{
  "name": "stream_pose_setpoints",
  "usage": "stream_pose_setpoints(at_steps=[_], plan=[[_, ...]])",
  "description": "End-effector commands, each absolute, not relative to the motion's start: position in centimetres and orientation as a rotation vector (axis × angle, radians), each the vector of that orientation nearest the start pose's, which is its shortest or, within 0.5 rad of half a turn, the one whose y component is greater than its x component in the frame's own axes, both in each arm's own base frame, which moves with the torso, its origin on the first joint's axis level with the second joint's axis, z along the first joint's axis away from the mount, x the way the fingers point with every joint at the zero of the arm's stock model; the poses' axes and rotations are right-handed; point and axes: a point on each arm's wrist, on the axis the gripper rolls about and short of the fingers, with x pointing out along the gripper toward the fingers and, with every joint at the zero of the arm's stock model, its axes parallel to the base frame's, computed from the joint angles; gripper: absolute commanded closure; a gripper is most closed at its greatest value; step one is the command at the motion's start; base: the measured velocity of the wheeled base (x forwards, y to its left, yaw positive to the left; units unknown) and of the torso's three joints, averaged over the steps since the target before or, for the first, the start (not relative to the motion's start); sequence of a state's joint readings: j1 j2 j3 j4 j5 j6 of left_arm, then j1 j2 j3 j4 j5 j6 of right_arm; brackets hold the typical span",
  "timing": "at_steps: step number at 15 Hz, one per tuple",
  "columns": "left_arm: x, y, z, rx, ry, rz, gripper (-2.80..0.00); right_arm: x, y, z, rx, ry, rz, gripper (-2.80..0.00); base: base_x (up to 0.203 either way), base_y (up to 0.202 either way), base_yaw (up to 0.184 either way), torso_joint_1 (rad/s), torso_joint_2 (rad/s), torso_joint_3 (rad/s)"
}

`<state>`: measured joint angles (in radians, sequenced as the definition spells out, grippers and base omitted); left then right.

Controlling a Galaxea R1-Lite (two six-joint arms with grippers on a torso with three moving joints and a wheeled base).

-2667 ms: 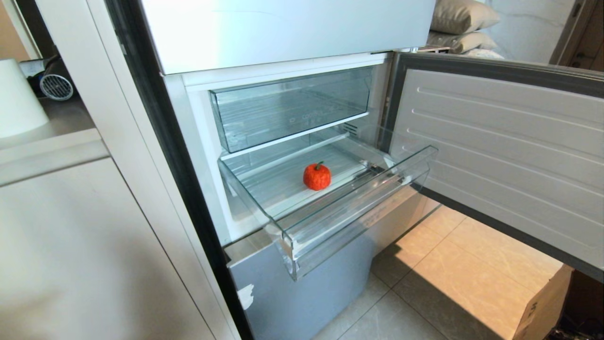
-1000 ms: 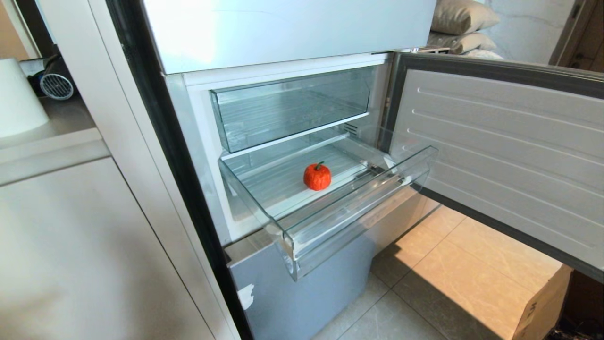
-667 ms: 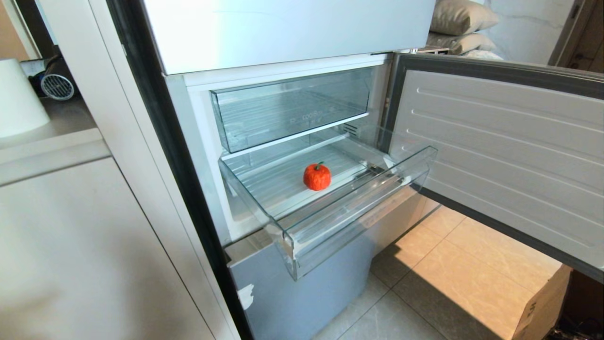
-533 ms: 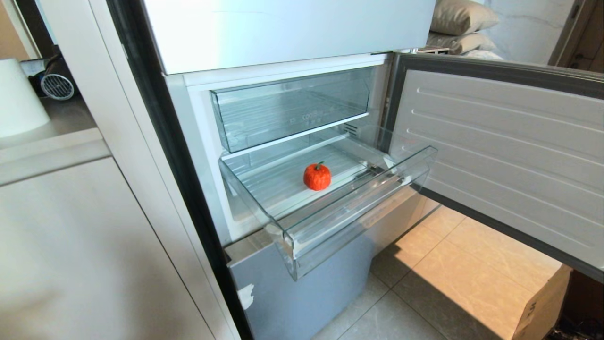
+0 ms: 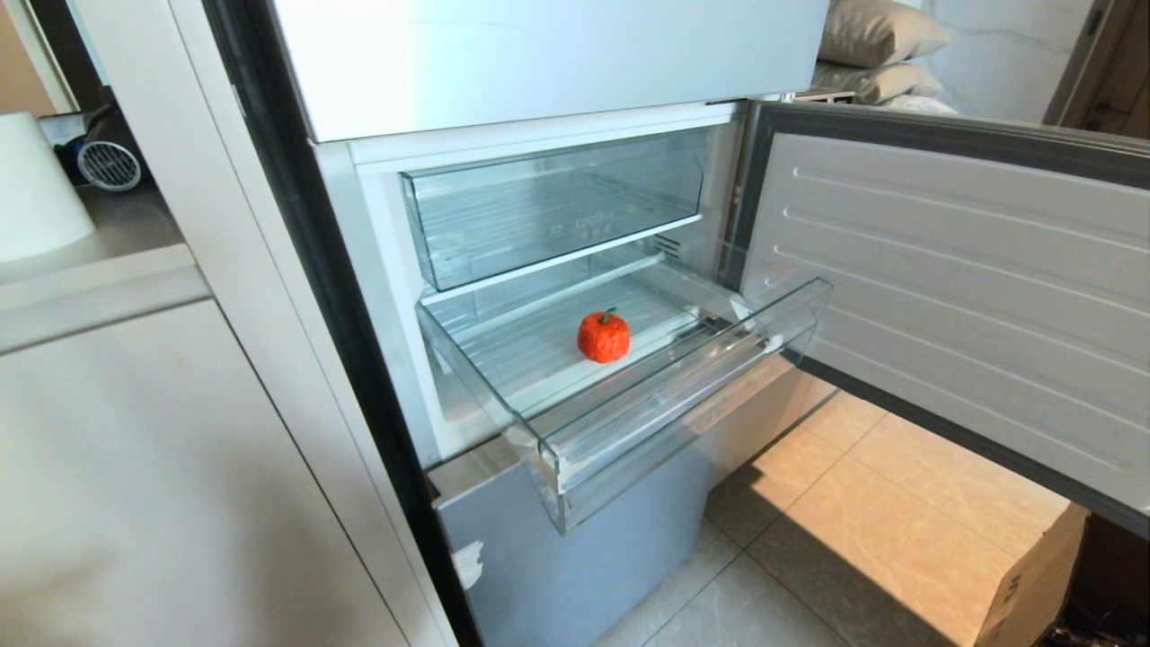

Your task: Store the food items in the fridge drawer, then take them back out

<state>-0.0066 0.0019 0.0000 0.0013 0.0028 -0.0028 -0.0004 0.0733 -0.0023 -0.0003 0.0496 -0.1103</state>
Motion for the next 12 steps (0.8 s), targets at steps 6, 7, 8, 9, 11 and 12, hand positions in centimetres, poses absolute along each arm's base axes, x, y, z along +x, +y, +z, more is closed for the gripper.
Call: stream_pose_setpoints(at_steps=[6,7,8,9,11,12], plan=[[-2.26,0.02,7.55,-0.003,0.003,-0.003,0.0,-2.28,0.04,7.49,-0.057,0.006,0.02,0.0,0.0,0.0,0.0,0.0,0.0,0.0],[-2.26,0.02,7.55,-0.003,0.003,-0.003,0.0,-2.28,0.05,7.49,-0.057,0.006,0.022,0.0,0.0,0.0,0.0,0.0,0.0,0.0],[-2.26,0.02,7.55,-0.003,0.003,-0.004,0.0,-2.28,0.04,7.5,-0.055,0.004,0.02,0.0,0.0,0.0,0.0,0.0,0.0,0.0],[-2.26,0.02,7.54,-0.003,0.004,-0.003,0.0,-2.28,0.04,7.5,-0.049,0.004,0.02,0.0,0.0,0.0,0.0,0.0,0.0,0.0],[-2.26,0.02,7.54,-0.003,0.005,-0.003,0.0,-2.28,0.04,7.5,-0.037,0.004,0.017,0.0,0.006,-0.004,0.145,0.001,0.0,0.0],[-2.26,0.02,7.55,-0.003,0.003,-0.004,0.0,-2.28,0.03,7.52,-0.035,0.003,0.014,0.0,0.004,-0.008,0.176,-0.002,0.0,0.002]])
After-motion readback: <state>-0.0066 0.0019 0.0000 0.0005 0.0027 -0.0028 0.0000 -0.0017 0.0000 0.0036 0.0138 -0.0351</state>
